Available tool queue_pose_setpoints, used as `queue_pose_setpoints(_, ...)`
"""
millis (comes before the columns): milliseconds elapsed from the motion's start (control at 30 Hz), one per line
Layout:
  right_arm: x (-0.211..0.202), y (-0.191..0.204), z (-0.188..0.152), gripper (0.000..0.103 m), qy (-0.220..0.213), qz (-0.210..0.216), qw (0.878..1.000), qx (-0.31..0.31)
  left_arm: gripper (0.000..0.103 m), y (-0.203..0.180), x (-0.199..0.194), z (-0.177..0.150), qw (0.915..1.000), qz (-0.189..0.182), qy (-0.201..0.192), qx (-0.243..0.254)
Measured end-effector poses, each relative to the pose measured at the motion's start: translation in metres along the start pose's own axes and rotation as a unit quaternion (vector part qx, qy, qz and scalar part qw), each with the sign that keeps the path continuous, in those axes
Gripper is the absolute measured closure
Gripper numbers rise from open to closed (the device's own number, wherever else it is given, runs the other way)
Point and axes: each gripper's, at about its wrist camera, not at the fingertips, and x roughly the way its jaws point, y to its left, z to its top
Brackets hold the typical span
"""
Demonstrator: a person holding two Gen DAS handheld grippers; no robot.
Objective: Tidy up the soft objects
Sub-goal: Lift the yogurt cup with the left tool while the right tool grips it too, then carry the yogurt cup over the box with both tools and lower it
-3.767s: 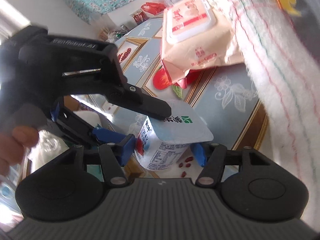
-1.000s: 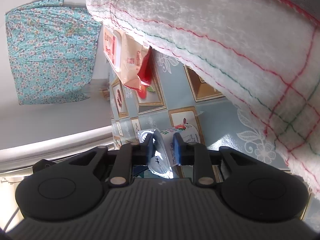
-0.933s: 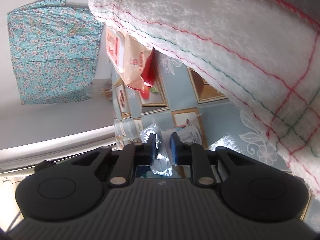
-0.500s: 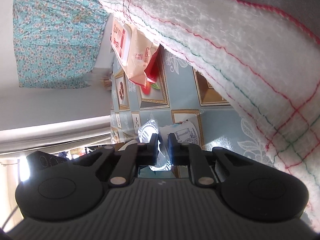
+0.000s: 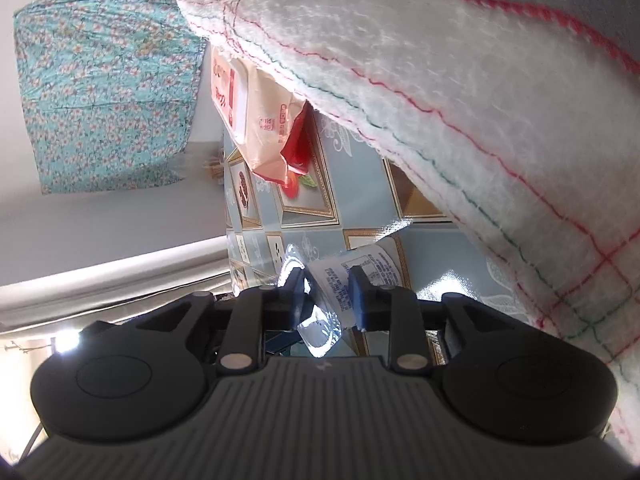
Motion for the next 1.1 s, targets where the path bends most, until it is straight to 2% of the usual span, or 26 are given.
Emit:
queue_pose_setpoints(67,0.000,-0.001,0.001,0.078,0.000,0.001,1.000,0.000,0.064,0.002,0.000,0.001,0.9998,-0.015,0.003,-0.009)
queue_pose_setpoints(333,-0.006,0.004,0.001,0.080,-0.010,0.015,1.000,-0.009,0.065,-0.006,0.000,-0.006,1.0000,-0.006,-0.001,0.000)
queue_pose_setpoints(567,-0.010,0.009,0.004,0.084,-0.007,0.009,1.000,-0.019,0.068,-0.010,-0.002,-0.008,0.9999,-0.001,-0.010,0.003)
queue_pose_setpoints(1100,-0.026,0.041,-0.006,0.085,-0.013,0.024,0.999,-0.047,0.068,-0.018,-0.035,-0.013,0.9990,-0.008,-0.041,0.014)
